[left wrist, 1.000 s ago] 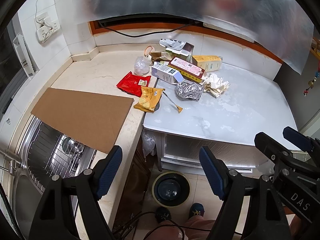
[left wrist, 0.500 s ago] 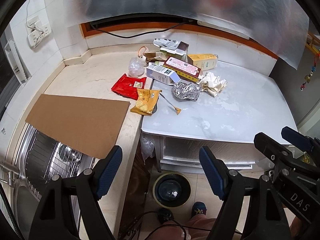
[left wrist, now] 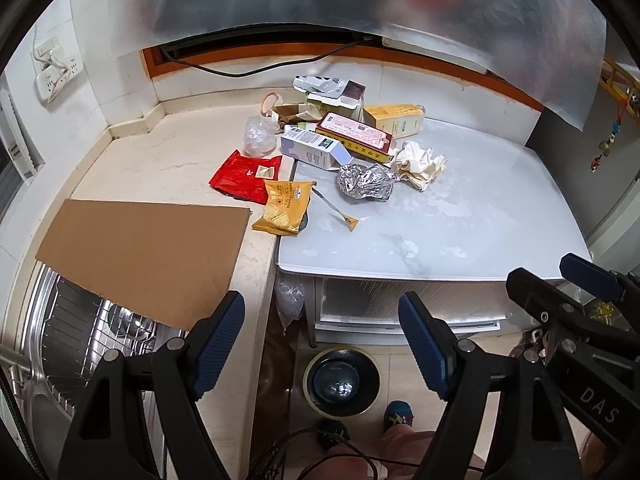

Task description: Collect trash

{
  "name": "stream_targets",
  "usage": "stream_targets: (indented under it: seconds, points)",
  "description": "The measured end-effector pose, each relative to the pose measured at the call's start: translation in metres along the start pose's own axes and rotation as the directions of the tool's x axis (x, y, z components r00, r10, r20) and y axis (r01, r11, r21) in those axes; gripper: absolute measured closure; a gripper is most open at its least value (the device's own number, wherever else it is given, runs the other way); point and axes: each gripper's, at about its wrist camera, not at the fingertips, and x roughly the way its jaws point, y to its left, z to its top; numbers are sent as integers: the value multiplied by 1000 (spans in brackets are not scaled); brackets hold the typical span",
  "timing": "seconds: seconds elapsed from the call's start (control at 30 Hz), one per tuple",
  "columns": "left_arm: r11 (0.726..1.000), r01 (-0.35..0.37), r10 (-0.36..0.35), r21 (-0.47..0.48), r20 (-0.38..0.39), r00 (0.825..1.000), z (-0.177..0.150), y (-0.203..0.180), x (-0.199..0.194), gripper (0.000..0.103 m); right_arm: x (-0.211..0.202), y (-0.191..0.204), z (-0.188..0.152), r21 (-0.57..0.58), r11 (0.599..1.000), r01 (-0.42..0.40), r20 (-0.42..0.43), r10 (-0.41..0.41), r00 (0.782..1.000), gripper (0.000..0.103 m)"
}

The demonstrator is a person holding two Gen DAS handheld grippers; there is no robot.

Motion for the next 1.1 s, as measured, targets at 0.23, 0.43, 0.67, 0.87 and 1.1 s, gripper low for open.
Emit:
stream_targets:
  seconds: [0.23, 0.43, 0.67, 0.87, 1.1]
  points:
    - [998, 38, -39, -51, -21, 999, 8, 19, 9, 25, 1, 12, 6, -58, 998, -19, 4, 19, 1000, 37]
    - [993, 50, -58, -109, -65, 996, 15, 38, 25, 25, 12, 15, 20, -95, 992, -88, -2, 88, 996, 37]
    - [983, 38, -58, -177, -108, 992, 30, 53, 49, 25, 42, 17, 47, -187, 969, -162, -20, 161, 987, 37]
    - [972, -3, -31, -233, -141, 990, 50, 61, 77, 25, 86, 16, 76, -303, 927, -223, -58, 216, 975, 37]
    - [968, -56, 2, -243, -215, 977, 74, 64, 128, 25, 147, 19, 104, -467, 832, -299, -139, 265, 954, 37]
